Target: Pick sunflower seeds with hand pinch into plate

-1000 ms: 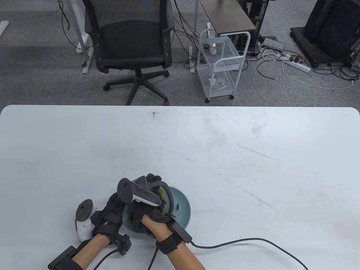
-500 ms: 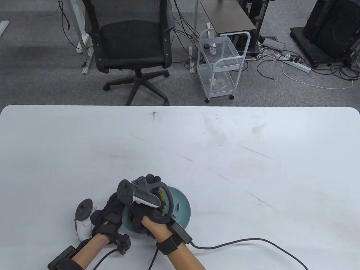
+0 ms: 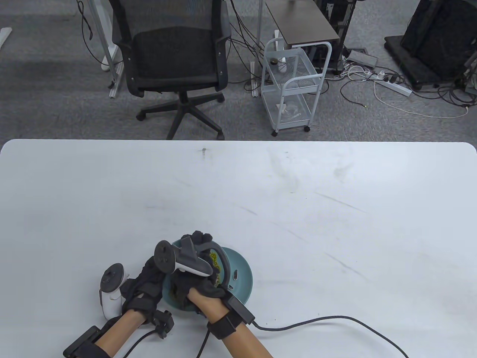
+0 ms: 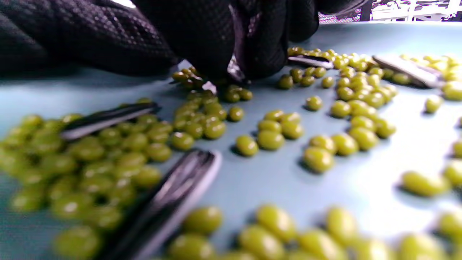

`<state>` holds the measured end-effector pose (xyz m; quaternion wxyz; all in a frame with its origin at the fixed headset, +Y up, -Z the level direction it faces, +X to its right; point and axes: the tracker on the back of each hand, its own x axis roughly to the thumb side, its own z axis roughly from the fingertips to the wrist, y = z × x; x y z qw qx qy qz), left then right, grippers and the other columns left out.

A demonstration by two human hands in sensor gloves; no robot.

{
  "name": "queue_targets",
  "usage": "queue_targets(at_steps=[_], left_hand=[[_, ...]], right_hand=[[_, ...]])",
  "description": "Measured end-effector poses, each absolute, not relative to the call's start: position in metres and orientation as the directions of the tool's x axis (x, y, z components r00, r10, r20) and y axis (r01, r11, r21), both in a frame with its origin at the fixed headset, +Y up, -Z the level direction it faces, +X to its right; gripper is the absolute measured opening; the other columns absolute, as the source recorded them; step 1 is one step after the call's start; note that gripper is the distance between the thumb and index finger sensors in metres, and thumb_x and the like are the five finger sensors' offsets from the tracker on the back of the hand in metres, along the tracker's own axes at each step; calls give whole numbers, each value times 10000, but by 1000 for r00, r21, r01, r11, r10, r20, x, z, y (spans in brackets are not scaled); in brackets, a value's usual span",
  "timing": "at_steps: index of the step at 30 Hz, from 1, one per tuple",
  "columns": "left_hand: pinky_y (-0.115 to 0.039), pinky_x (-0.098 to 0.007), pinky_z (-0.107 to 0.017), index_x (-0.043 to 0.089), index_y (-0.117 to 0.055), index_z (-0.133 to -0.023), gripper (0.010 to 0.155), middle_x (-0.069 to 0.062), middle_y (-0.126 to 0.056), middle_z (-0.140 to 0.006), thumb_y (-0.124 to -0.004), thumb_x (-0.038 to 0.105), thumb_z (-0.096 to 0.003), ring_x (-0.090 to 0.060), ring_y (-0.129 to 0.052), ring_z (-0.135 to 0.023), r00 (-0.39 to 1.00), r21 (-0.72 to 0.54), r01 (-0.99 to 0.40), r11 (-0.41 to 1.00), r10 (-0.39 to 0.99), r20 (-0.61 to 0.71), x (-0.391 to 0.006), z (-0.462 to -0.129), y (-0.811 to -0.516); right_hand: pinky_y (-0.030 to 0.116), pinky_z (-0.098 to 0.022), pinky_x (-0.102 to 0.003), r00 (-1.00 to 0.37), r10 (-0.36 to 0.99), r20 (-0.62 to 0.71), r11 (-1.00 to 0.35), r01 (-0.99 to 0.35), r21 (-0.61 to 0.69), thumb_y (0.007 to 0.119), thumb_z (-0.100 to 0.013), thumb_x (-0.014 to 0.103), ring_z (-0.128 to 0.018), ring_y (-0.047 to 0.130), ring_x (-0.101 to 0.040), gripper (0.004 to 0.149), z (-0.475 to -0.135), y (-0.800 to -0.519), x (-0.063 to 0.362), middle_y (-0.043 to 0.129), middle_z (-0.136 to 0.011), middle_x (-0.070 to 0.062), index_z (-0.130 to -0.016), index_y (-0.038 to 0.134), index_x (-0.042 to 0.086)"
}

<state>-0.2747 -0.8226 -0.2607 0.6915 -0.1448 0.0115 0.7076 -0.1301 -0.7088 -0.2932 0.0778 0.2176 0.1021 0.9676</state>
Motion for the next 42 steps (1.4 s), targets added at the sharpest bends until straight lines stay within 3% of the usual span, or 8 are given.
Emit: queue_targets(at_steps=[15,27,33,42], left_hand=[[-829,-375,-342,179,-426,-1017,499,-120,-840,-796,-596,403,-605,-245,-1009,-441,11,-185,-982,-29,978,-208,-276,-262,-822],[-824,-384,-345,172,-427,-1018,502,-128,-837,-798,-600,398,-605,-256,-1006,-443,3,-190,-981,-41,974,-225,-275,-261,-822],[-835,-358,-353,193,-409,-1025,497,-95,-836,-812,-579,418,-615,-216,-1015,-461,-12,-205,-977,-56,978,-209,-274,-261,-820],[-834,-356,-353,190,-405,-1025,499,-94,-832,-814,-576,420,-617,-216,-1013,-462,-22,-185,-981,-62,976,-215,-277,-261,-818]], right_hand=[[340,-640,-788,-868,195,456,-971,-106,212,889,-514,215,-944,429,-669,328,-289,-709,-131,528,-1063,-378,-729,868,-31],[346,-638,-790,-869,163,467,-978,-79,195,924,-495,232,-943,440,-671,350,-288,-708,-134,552,-1064,-368,-705,918,-48],[322,-639,-790,-857,283,431,-947,-179,266,911,-505,221,-944,394,-677,360,-294,-698,-120,505,-1067,-379,-693,902,-85],[317,-637,-791,-838,366,406,-926,-283,250,898,-512,216,-941,392,-680,353,-293,-677,-100,503,-1065,-382,-694,900,-87]])
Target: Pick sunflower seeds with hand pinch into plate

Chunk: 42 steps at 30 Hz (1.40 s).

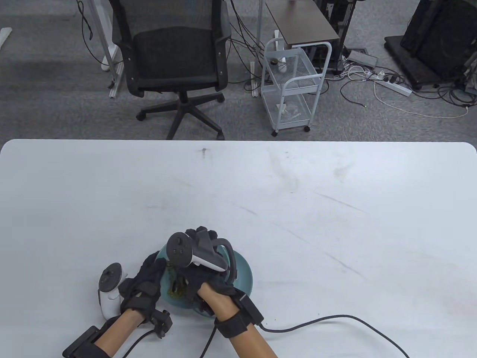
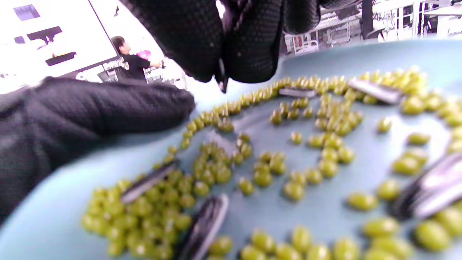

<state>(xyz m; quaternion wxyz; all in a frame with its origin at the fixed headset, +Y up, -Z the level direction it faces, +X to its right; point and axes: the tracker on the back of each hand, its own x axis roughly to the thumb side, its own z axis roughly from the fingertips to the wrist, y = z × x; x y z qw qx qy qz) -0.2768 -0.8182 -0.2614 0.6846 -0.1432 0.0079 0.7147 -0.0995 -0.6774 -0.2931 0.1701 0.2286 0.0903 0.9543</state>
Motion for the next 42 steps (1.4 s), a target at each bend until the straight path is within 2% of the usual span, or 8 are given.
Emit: queue_targets(at_steps=[6,8,11,15,17,24,29,42], left_hand=[[-833,-342,-366,200,-382,-1029,498,-79,-818,-829,-557,432,-624,-199,-1009,-480,-27,-146,-988,-55,982,-186,-282,-260,-811],[-834,-342,-361,199,-385,-1028,498,-79,-820,-825,-558,432,-623,-200,-1009,-475,-36,-125,-990,-59,984,-176,-283,-260,-807],[-833,-340,-363,200,-381,-1029,497,-77,-818,-828,-555,433,-625,-197,-1008,-479,-57,-121,-989,-80,982,-179,-285,-261,-806],[-831,-346,-360,197,-384,-1029,499,-83,-818,-825,-559,430,-623,-205,-1007,-475,-82,-114,-988,-108,974,-211,-286,-263,-812],[-828,-351,-359,195,-386,-1028,499,-90,-817,-825,-562,427,-623,-212,-1004,-473,-88,-110,-987,-114,971,-220,-287,-264,-815],[-828,-349,-362,202,-385,-1031,500,-84,-817,-828,-561,432,-623,-209,-1004,-477,-99,-113,-985,-127,970,-222,-290,-266,-814],[-827,-352,-356,198,-393,-1028,500,-90,-821,-821,-567,429,-620,-213,-1004,-468,-92,-115,-986,-120,971,-222,-288,-265,-815],[-826,-355,-354,196,-396,-1028,501,-93,-822,-819,-570,427,-620,-218,-1004,-466,-84,-129,-985,-114,973,-217,-287,-266,-815]], right_hand=[[314,-637,-792,-805,447,391,-894,-419,159,899,-515,219,-943,384,-683,352,-278,-633,-45,500,-1069,-382,-703,900,-79],[312,-638,-793,-821,437,366,-897,-427,112,896,-518,221,-945,385,-681,352,-272,-629,-20,497,-1071,-382,-707,898,-77],[316,-639,-793,-862,409,300,-911,-404,81,895,-520,226,-946,386,-682,349,-269,-648,15,499,-1073,-383,-710,901,-66],[311,-621,-800,-838,512,189,-852,-468,235,902,-511,207,-925,376,-700,349,-278,-714,46,488,-1059,-407,-693,902,-90],[308,-619,-799,-817,560,136,-807,-502,311,893,-519,214,-924,368,-701,351,-286,-732,49,473,-1061,-407,-701,893,-87],[320,-619,-791,-843,492,215,-865,-447,228,877,-520,247,-925,374,-691,354,-291,-748,24,472,-1063,-393,-714,885,-49],[331,-615,-791,-797,558,231,-829,-524,194,874,-520,245,-920,394,-690,353,-289,-749,19,492,-1057,-393,-710,891,-52],[315,-616,-792,-781,588,210,-807,-548,221,872,-522,243,-921,370,-693,359,-289,-748,24,474,-1060,-398,-717,889,-58]])
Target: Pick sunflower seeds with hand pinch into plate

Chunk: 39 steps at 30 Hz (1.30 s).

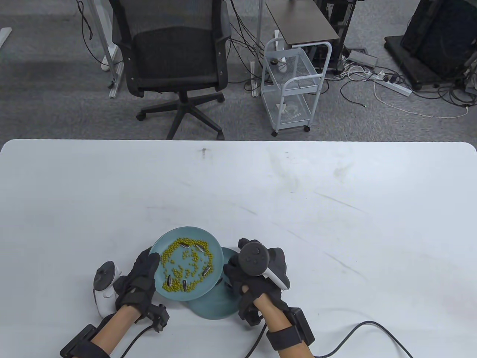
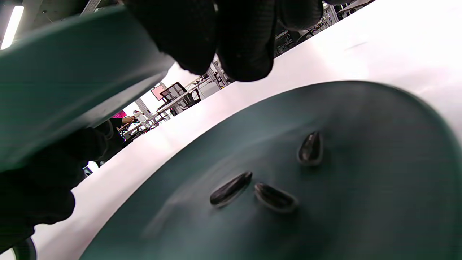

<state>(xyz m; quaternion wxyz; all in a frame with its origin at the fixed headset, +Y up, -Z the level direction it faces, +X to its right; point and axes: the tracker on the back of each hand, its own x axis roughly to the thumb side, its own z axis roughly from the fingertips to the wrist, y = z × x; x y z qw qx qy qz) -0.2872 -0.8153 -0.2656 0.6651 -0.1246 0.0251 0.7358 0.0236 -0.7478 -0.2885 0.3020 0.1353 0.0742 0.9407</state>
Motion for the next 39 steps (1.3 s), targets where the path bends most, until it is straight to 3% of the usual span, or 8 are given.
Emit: queue_targets(at_steps=[31,39], left_hand=[[-825,-357,-352,193,-395,-1028,502,-96,-820,-819,-569,426,-618,-220,-1003,-465,-83,-117,-987,-110,972,-221,-287,-266,-815],[-823,-359,-355,192,-392,-1029,503,-98,-816,-822,-565,424,-618,-223,-1001,-468,-75,-111,-989,-101,973,-218,-288,-266,-815]], right_hand=[[306,-617,-796,-782,582,223,-810,-534,243,899,-506,226,-924,360,-697,337,-287,-744,23,471,-1062,-401,-696,909,-52],[274,-615,-800,-779,576,249,-817,-557,147,908,-500,206,-925,319,-705,357,-281,-719,28,440,-1067,-411,-727,896,-70]])
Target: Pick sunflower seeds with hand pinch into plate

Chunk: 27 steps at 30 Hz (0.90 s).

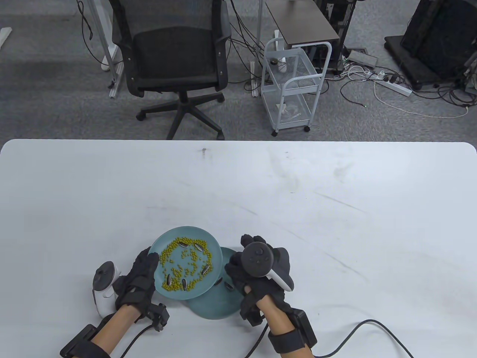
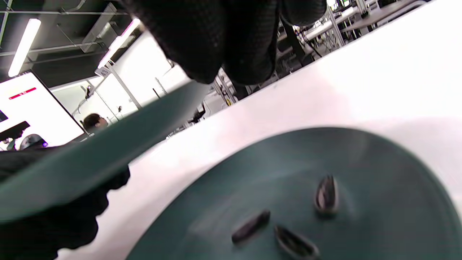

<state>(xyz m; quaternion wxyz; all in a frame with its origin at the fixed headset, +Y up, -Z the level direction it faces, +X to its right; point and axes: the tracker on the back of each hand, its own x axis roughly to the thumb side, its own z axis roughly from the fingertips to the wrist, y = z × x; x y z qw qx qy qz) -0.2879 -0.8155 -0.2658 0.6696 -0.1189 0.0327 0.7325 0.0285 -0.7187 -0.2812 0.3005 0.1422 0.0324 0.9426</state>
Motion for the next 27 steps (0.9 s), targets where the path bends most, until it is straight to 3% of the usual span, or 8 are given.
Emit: queue_targets(at_steps=[5,13,20,27], left_hand=[[-819,-362,-357,189,-382,-1030,503,-104,-808,-826,-556,423,-619,-228,-997,-473,-77,-123,-987,-106,973,-219,-287,-265,-816],[-817,-365,-355,188,-382,-1030,503,-106,-807,-825,-556,421,-618,-230,-995,-472,-75,-123,-987,-103,973,-218,-286,-265,-817],[-817,-365,-353,187,-386,-1029,504,-107,-810,-822,-558,421,-618,-231,-996,-468,-61,-121,-989,-89,973,-221,-286,-264,-818],[-814,-377,-347,179,-394,-1027,509,-123,-808,-817,-568,418,-613,-253,-989,-458,-50,-126,-989,-80,973,-225,-285,-264,-820]], right_hand=[[248,-615,-802,-769,554,319,-833,-515,203,902,-509,214,-929,276,-709,378,-282,-696,3,413,-1074,-414,-743,890,-83],[261,-620,-800,-781,443,440,-896,-370,244,896,-518,231,-935,290,-706,387,-289,-670,-76,436,-1075,-407,-742,896,-84],[254,-624,-798,-787,401,470,-891,-216,399,866,-541,260,-936,282,-704,415,-285,-696,-129,433,-1077,-406,-739,900,-104],[297,-626,-798,-798,321,510,-929,-162,332,915,-506,241,-938,351,-694,409,-279,-710,-137,487,-1068,-392,-721,898,-106]])
